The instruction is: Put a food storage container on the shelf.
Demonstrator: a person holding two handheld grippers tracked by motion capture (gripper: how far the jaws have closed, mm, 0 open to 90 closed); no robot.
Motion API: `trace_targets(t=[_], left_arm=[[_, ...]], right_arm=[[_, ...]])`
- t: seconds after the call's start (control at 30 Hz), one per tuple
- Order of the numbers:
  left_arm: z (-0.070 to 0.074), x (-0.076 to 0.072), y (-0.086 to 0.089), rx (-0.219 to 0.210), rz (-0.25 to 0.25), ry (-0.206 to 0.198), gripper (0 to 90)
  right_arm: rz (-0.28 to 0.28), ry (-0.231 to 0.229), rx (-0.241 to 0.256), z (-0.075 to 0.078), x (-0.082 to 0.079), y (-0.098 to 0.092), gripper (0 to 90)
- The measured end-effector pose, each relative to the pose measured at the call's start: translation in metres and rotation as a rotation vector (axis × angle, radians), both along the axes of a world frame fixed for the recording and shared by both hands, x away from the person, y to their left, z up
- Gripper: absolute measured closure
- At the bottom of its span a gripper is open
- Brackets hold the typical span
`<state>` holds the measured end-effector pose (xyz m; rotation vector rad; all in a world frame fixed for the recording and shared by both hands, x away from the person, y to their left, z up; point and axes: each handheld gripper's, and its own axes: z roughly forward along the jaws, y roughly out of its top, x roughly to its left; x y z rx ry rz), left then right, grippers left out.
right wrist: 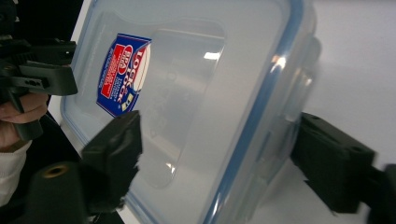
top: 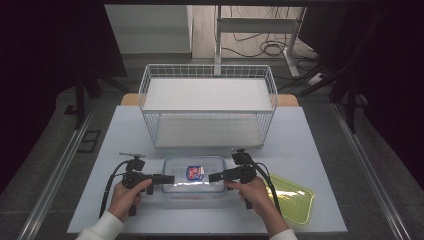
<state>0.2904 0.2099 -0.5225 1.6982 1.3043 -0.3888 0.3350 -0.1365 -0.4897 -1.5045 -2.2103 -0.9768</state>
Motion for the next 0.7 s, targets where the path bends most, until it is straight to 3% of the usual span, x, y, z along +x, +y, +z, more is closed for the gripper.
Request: trace_targets(t=[0.13, 0.7], left_arm=[[0.000, -0.001, 0.003, -0.022, 0.009, -0.002, 35.3], [0.004, -0.008, 0.011, -0.074, 0.020, -0.030, 48.3]], right_arm=[[-0.031, 0.029, 0.039, 0.000, 0.000, -0.007, 29.3], [-0.032, 0.005, 0.087, 0.008, -0.006, -0.019, 41.1]])
